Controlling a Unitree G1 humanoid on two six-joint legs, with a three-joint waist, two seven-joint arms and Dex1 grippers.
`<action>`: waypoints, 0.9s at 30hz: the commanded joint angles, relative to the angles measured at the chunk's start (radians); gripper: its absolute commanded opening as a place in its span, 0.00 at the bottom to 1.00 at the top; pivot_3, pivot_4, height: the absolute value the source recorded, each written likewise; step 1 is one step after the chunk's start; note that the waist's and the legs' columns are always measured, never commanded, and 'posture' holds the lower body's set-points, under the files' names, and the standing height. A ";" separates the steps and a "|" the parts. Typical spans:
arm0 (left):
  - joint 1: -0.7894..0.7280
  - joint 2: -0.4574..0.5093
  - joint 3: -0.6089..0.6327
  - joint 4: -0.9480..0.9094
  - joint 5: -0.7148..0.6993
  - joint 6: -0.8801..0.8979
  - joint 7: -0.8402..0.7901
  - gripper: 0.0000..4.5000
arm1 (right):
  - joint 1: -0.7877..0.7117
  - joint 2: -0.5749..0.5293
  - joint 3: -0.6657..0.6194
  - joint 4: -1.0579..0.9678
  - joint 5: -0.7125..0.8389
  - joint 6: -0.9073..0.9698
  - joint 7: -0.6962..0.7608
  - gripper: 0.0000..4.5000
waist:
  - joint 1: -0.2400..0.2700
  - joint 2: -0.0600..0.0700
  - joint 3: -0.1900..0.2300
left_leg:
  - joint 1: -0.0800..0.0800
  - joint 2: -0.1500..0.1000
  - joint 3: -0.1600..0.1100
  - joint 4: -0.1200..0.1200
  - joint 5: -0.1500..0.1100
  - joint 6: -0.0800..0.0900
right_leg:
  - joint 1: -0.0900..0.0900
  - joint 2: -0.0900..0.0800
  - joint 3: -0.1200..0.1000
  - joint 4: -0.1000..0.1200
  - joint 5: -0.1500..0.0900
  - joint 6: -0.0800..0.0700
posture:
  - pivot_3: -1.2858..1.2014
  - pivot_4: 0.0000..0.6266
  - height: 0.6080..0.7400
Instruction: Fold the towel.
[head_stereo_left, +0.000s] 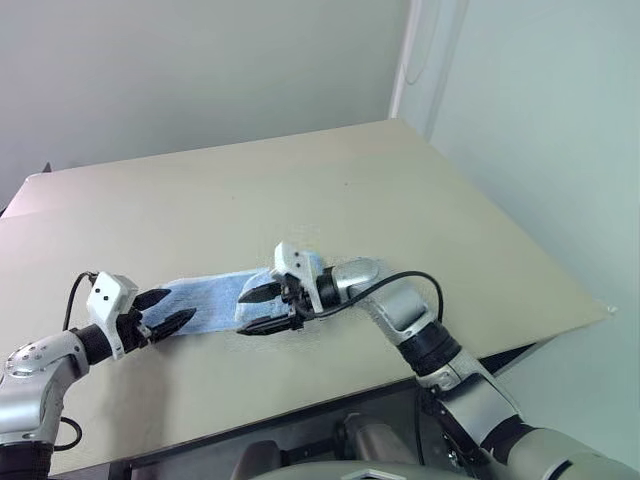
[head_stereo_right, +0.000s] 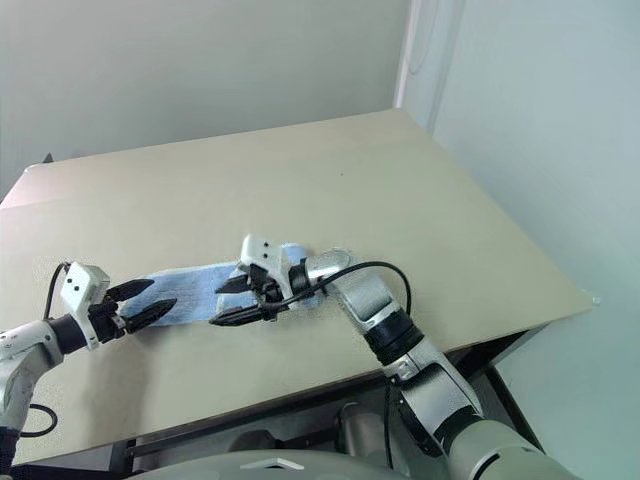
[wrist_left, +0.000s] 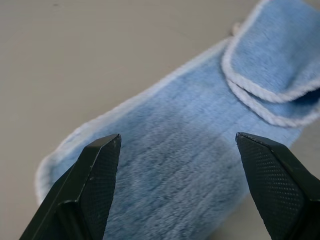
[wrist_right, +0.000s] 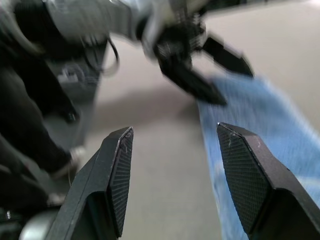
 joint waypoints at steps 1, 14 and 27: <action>-0.033 0.025 0.061 0.012 -0.037 0.084 0.044 0.86 | -0.049 0.018 -0.085 0.045 0.030 0.019 -0.076 0.63 | 0.000 0.000 0.000 | 0.000 -0.001 0.000 0.000 0.000 0.000 | 0.000 0.000 -0.001 0.000 0.000 0.000 | 0.52 0.00 1.00; -0.091 0.115 0.067 0.158 -0.018 0.357 0.144 1.00 | -0.063 0.008 -0.122 0.159 0.010 0.092 -0.214 0.64 | -0.023 -0.005 0.001 | -0.001 0.000 -0.002 -0.003 0.000 0.000 | -0.002 0.000 -0.001 0.003 -0.001 -0.003 | 0.52 0.00 1.00; -0.100 0.109 -0.018 0.080 -0.069 0.521 0.036 1.00 | -0.033 -0.057 -0.144 0.115 0.034 0.146 -0.212 0.64 | -0.024 -0.003 0.001 | -0.001 -0.001 -0.003 -0.003 0.000 0.000 | -0.002 -0.002 -0.001 0.004 -0.002 -0.003 | 0.52 0.00 1.00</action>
